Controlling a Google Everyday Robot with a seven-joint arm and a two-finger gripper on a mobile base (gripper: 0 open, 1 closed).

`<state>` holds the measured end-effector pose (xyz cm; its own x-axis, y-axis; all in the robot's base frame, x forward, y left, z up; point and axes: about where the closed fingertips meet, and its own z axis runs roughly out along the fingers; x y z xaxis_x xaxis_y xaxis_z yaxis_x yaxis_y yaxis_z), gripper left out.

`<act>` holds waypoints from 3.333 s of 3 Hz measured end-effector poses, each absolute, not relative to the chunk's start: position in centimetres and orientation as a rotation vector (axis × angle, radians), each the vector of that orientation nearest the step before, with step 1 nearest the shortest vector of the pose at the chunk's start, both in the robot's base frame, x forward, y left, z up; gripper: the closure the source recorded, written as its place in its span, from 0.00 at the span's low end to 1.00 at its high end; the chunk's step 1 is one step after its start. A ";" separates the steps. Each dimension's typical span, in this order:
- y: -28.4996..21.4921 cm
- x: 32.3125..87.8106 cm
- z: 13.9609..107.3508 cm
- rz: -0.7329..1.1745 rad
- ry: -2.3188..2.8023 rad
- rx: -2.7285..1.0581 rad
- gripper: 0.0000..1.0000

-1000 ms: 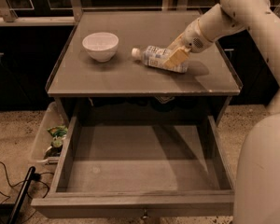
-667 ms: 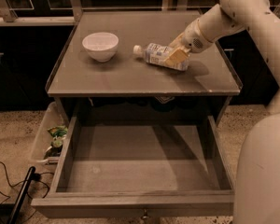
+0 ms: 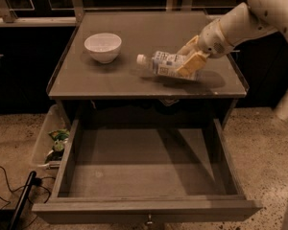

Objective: Place blue plastic bottle into top drawer

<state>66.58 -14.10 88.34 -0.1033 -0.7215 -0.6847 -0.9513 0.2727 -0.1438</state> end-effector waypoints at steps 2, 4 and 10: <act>-17.6 57.8 90.9 0.403 1.812 -1.508 1.00; -19.2 51.4 86.4 0.222 1.904 -1.409 1.00; -12.1 48.3 63.3 0.542 2.046 -1.348 1.00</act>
Offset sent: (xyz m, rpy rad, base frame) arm -0.1599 -0.0627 0.0094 -0.0219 -0.0872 -0.0207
